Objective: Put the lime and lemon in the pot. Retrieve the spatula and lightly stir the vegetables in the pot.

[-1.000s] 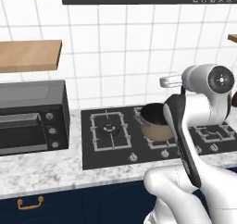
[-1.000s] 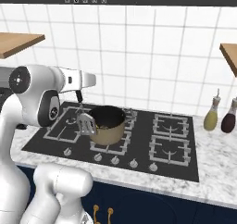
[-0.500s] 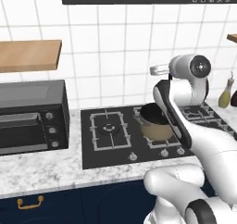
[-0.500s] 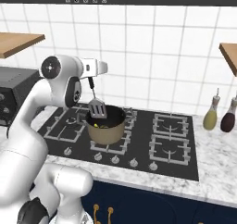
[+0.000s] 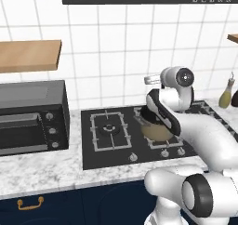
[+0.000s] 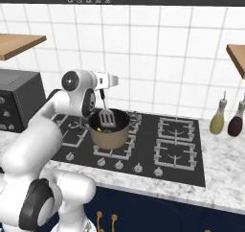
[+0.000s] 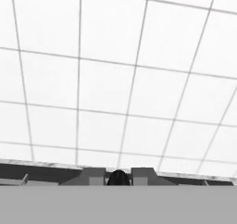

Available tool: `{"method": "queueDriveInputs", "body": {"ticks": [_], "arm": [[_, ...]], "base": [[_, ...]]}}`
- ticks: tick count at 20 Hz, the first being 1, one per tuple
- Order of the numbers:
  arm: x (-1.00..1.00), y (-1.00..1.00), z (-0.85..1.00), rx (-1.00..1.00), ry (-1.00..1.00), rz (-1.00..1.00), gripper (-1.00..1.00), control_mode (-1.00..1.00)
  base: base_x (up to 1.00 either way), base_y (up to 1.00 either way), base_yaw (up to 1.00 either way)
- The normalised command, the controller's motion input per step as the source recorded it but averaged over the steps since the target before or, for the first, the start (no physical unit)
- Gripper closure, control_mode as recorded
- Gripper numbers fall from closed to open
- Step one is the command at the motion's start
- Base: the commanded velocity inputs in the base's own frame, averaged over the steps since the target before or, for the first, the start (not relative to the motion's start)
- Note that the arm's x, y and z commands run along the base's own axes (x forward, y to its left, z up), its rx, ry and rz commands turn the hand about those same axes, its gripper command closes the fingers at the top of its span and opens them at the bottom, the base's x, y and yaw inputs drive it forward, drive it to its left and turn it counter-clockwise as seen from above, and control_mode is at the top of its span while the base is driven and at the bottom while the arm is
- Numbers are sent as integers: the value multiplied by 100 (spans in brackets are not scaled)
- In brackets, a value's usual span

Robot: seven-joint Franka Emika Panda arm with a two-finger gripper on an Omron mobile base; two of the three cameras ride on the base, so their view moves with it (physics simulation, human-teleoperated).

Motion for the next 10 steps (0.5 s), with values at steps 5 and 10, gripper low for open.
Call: {"method": "queueDriveInputs", "body": {"ticks": [5, 10], "arm": [[48, -11, -37, 1, 1, 0, 100, -100], [44, -4, -30, 5, 6, 0, 100, -100]], "base": [[0, 0, 0], [0, 0, 0]]}}
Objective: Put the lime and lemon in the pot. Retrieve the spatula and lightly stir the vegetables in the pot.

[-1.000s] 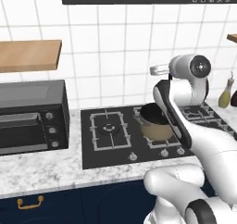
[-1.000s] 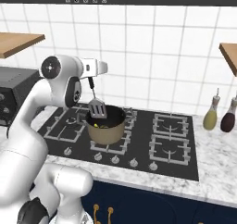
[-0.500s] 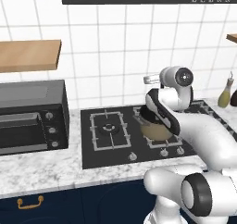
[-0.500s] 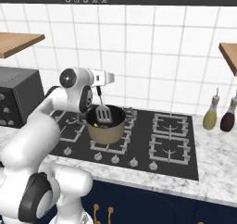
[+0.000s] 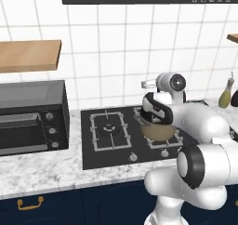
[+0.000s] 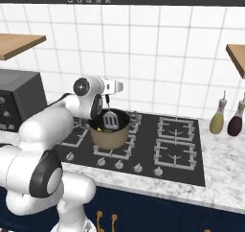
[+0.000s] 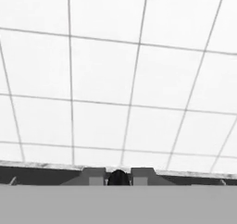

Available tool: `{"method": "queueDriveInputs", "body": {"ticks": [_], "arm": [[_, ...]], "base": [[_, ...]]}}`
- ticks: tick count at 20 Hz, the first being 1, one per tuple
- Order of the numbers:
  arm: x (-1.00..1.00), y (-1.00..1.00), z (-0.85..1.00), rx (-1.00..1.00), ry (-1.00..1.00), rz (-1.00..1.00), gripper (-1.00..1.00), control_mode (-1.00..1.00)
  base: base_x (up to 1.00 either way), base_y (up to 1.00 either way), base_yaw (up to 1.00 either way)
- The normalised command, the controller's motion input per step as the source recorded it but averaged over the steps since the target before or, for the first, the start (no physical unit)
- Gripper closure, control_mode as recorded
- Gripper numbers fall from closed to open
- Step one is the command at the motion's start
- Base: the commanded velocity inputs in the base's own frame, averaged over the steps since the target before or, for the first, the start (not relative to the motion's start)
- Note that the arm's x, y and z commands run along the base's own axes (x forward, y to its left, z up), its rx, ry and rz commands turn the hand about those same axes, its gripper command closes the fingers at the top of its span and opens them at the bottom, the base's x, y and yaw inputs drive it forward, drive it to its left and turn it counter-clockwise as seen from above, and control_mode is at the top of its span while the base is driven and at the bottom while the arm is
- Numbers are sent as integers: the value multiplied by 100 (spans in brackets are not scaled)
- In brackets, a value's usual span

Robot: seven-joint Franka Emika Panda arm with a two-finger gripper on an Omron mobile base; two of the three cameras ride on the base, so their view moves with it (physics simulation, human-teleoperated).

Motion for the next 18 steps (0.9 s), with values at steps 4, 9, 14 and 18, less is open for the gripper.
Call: {"method": "queueDriveInputs", "body": {"ticks": [4, 9, 14, 18], "arm": [[31, -6, -28, 11, 15, 0, 100, -100], [38, -5, -25, 6, 9, 0, 100, -100], [5, -2, 64, 2, -11, 0, 100, -100], [0, -1, 58, 0, -5, 0, 100, -100]], "base": [[0, 0, 0], [0, 0, 0], [0, 0, 0], [0, 0, 0]]}}
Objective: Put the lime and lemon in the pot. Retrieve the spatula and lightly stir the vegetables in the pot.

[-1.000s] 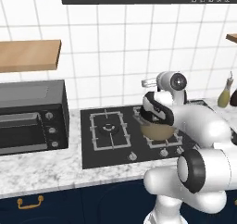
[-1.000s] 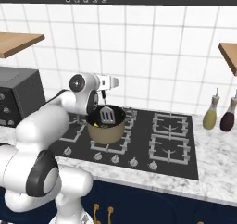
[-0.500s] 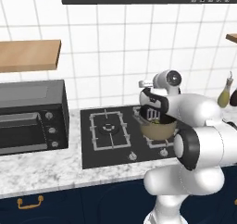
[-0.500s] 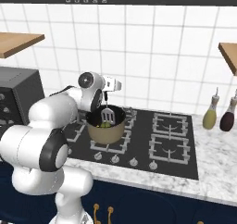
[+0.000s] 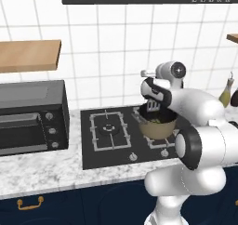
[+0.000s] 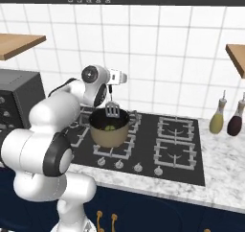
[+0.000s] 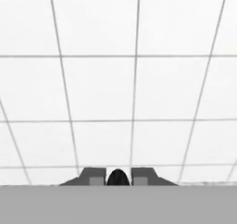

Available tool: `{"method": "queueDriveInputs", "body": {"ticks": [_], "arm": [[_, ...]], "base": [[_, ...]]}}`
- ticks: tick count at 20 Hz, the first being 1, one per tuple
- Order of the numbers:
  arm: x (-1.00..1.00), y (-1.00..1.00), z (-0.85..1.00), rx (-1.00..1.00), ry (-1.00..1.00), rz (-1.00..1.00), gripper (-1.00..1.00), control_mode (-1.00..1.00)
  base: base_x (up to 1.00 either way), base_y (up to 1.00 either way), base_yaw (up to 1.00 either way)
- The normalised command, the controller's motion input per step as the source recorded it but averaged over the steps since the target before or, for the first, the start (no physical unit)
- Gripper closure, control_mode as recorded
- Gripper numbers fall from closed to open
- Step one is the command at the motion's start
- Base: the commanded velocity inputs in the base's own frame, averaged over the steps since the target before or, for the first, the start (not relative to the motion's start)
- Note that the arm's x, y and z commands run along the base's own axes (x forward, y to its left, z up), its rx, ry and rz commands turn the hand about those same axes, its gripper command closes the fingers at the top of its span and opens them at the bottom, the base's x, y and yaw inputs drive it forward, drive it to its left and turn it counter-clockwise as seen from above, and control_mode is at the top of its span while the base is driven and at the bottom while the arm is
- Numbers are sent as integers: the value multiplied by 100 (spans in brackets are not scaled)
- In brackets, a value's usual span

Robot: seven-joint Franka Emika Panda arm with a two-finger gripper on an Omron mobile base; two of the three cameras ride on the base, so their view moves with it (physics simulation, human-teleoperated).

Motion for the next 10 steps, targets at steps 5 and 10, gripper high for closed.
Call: {"method": "queueDriveInputs", "body": {"ticks": [5, 10], "arm": [[-29, 0, 17, 0, 23, -4, 100, -100], [-27, 0, 0, 0, 28, -4, 100, -100]], "base": [[0, 0, 0], [0, 0, 0]]}}
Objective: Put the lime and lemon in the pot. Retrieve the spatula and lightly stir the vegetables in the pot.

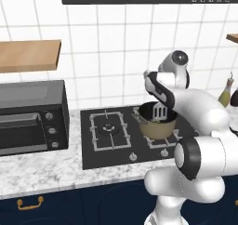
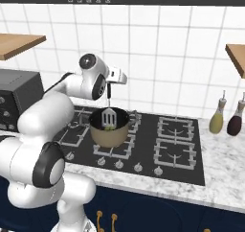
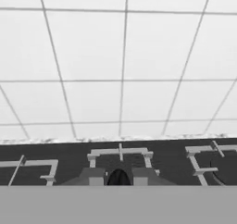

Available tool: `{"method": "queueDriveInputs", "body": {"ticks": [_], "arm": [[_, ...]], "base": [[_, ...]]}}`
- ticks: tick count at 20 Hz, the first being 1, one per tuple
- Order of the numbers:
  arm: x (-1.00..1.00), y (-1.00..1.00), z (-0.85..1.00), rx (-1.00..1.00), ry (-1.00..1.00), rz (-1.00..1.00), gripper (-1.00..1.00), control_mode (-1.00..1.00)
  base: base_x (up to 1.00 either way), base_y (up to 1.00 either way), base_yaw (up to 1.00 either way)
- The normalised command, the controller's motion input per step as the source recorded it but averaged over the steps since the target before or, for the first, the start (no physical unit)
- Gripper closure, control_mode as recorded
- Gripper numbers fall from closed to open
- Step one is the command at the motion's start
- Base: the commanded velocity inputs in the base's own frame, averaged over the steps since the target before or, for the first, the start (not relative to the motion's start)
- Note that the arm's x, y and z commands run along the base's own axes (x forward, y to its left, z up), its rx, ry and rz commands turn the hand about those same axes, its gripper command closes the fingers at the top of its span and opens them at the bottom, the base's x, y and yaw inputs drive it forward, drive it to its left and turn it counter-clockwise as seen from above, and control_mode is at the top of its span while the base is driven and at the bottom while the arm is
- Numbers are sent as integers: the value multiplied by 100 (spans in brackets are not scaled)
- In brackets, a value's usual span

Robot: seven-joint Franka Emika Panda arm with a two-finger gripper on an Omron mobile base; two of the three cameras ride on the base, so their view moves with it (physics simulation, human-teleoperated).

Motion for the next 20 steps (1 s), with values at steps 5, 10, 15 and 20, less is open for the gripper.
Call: {"method": "queueDriveInputs", "body": {"ticks": [5, 10, 15, 20], "arm": [[15, 0, -27, 0, 9, 0, 100, -100], [27, -2, -67, 0, 0, 0, 100, -100], [0, -9, -64, 0, 0, 0, 100, -100], [0, -3, -35, 0, -6, 0, 100, -100]], "base": [[0, 0, 0], [0, 0, 0], [0, 0, 0], [0, 0, 0]]}}
